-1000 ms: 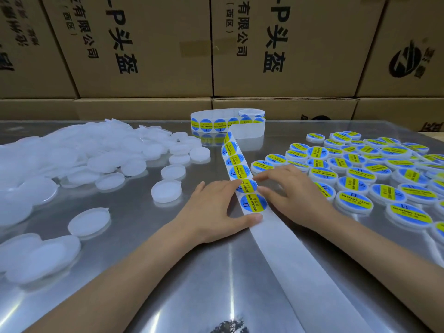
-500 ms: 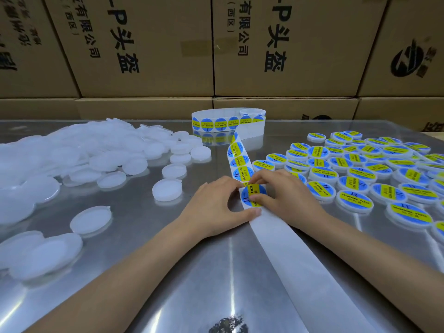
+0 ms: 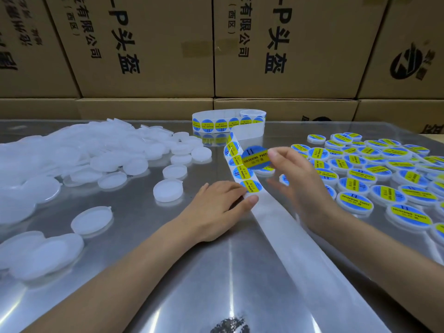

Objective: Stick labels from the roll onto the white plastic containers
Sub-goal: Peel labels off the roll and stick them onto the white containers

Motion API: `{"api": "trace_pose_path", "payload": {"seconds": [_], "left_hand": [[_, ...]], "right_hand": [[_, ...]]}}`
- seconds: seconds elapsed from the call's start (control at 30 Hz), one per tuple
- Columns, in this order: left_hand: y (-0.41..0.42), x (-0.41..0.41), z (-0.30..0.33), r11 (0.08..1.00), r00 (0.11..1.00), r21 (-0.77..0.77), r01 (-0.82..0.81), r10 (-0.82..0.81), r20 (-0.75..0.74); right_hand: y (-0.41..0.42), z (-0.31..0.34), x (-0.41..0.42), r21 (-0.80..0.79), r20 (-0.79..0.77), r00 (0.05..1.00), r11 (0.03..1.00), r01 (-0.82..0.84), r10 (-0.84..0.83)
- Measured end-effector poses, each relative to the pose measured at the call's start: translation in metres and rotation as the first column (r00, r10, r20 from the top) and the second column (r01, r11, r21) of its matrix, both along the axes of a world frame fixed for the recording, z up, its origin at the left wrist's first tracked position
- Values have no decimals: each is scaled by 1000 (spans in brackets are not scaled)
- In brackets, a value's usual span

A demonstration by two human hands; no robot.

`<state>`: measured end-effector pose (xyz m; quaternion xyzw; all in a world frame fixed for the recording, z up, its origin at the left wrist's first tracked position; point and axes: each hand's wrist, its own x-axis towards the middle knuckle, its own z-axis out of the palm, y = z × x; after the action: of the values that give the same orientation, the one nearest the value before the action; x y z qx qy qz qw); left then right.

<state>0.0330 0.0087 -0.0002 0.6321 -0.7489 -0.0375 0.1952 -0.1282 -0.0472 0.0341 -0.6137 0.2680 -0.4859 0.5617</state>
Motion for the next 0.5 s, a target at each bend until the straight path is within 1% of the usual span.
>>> {"api": "trace_pose_path", "payload": {"seconds": [0.07, 0.13, 0.17, 0.2, 0.23, 0.3, 0.33, 0.37, 0.4, 0.43, 0.5], "left_hand": [[0, 0, 0, 1000, 999, -16, 10, -11, -35], [1, 2, 3, 998, 998, -54, -19, 16, -55], [2, 4, 5, 994, 997, -78, -74, 72, -22], [3, 7, 8, 982, 985, -91, -164, 168, 40], [4, 11, 11, 955, 948, -94, -282, 292, 124], [6, 22, 18, 857, 806, -93, -506, 509, 304], [8, 28, 21, 805, 737, -82, -588, 575, 355], [9, 34, 24, 760, 690, -61, -648, 618, 377], [10, 38, 26, 727, 663, -36, -685, 643, 383], [11, 42, 27, 714, 651, -23, -700, 651, 390], [10, 44, 27, 732, 667, -32, -681, 638, 384]], "right_hand": [[-1, -6, 0, 193, 39, 995, 976, -100, 94], [-2, -12, 0, 292, 52, 990, 946, -138, 128], [-2, -14, 0, 315, 60, 990, 939, -137, 124], [-2, -15, 0, 324, 63, 992, 938, -128, 113], [-3, -16, 0, 323, 59, 993, 939, -119, 105], [-3, -17, 0, 314, 43, 994, 943, -111, 103], [-3, -18, 0, 313, 39, 994, 944, -108, 100], [-4, -18, 0, 318, 40, 995, 943, -102, 94], [-4, -18, 0, 326, 44, 995, 940, -97, 88], [-5, -18, 0, 337, 50, 995, 937, -96, 84], [-6, -18, -1, 358, 56, 996, 929, -91, 76]]}}
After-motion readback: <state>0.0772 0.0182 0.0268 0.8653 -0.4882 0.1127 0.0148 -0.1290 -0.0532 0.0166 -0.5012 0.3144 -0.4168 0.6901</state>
